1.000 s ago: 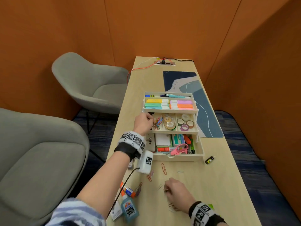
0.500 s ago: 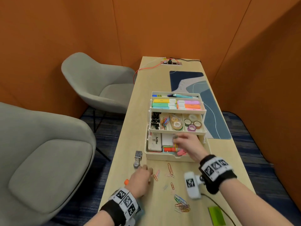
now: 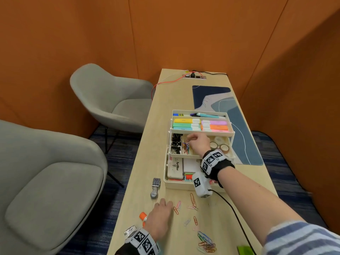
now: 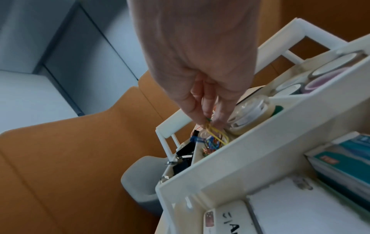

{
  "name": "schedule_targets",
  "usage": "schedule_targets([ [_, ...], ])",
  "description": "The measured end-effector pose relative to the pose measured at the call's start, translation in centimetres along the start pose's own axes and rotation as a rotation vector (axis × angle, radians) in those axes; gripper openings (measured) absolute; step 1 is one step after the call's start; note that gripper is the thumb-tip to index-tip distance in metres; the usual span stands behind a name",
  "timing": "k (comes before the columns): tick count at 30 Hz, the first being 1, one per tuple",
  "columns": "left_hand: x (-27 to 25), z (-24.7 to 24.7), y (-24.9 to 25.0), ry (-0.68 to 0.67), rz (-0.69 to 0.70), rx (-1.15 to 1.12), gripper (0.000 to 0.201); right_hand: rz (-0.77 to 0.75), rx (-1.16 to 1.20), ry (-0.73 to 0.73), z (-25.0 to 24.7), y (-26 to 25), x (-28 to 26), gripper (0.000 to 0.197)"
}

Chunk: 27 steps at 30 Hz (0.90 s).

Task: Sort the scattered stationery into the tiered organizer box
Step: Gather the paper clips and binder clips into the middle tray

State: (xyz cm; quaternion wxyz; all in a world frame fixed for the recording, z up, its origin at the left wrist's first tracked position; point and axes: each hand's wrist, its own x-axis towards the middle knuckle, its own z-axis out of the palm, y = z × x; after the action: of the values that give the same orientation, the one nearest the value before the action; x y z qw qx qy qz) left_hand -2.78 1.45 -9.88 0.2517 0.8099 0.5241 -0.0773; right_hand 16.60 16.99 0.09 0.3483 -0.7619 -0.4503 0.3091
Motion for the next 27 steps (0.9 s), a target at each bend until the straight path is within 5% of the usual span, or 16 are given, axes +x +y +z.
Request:
schedule_targets([
  [8,0.2,0.5,0.3,0.030,0.009,-0.065,0.047,-0.144,0.078,-0.054,-2.1,0.2,-2.3,0.045],
  [14,0.7,0.0,-0.2,0.084,0.041,-0.205,0.030,-0.080,0.214,-0.082,-4.9,5.4,-10.0,0.030],
  [19,1.6,-0.2,1.2,0.154,0.132,-0.300,0.032,-0.066,-0.396,-0.172,-3.9,15.9,-15.1,0.025],
  [21,2.3,0.2,2.1,0.162,0.161,-0.281,0.037,-0.037,-0.565,-0.265,-3.3,18.3,-16.3,0.045],
  [27,3.6,1.1,4.1,0.092,0.228,-0.179,0.045,-0.163,-0.692,-0.426,-1.0,18.8,-20.3,0.063],
])
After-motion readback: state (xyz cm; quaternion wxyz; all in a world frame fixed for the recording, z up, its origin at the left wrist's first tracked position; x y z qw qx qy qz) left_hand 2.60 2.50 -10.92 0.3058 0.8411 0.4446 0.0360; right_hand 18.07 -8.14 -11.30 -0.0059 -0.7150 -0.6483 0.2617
